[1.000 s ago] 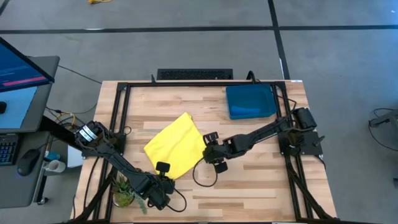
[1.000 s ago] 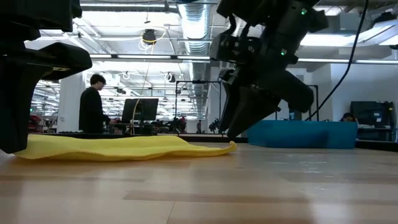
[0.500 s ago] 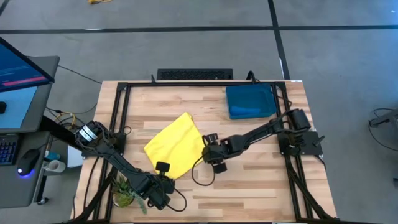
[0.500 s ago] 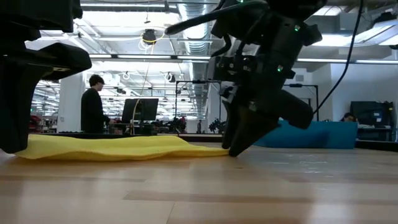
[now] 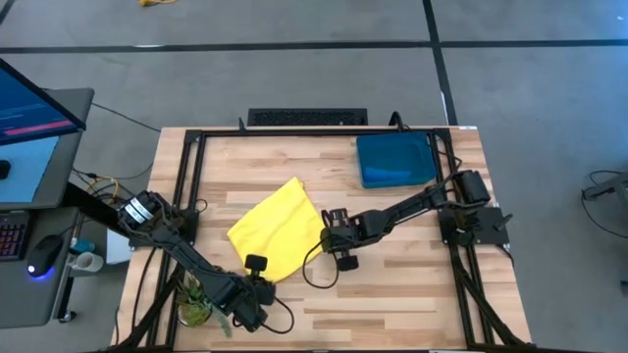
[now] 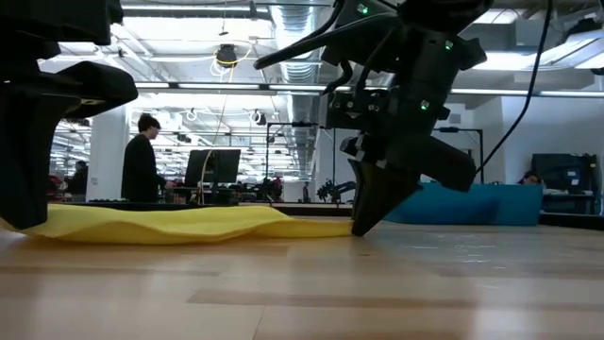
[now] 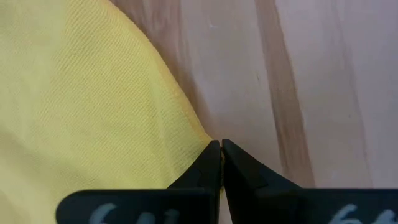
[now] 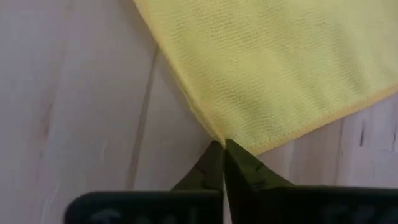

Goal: Roll microfiber towels into tight, uniform cylinder then place into a basket
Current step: Roll the yellow microfiber cloth

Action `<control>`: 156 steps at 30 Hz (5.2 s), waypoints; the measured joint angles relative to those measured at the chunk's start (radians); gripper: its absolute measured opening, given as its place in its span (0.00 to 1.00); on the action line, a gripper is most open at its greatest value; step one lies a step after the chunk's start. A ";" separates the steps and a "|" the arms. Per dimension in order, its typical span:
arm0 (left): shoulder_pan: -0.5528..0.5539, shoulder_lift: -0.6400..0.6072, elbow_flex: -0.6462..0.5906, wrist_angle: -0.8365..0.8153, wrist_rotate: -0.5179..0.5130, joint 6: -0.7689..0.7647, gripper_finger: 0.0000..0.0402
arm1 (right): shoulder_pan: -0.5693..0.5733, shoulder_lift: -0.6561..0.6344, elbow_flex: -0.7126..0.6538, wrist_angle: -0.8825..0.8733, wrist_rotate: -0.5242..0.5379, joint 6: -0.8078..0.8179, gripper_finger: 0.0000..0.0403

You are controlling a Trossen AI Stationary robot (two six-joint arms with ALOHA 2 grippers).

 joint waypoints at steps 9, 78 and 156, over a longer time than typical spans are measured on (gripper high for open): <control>0.000 0.000 0.000 0.015 0.011 -0.060 0.00 | 0.048 0.003 -0.002 0.009 0.044 0.019 0.05; -0.143 -0.282 0.751 -0.795 -0.477 -0.429 0.00 | 0.447 0.001 1.213 -1.108 0.539 0.585 0.02; 0.545 -0.282 0.849 -0.853 -0.651 0.395 0.00 | 0.106 -0.086 1.218 -1.157 0.668 0.321 0.02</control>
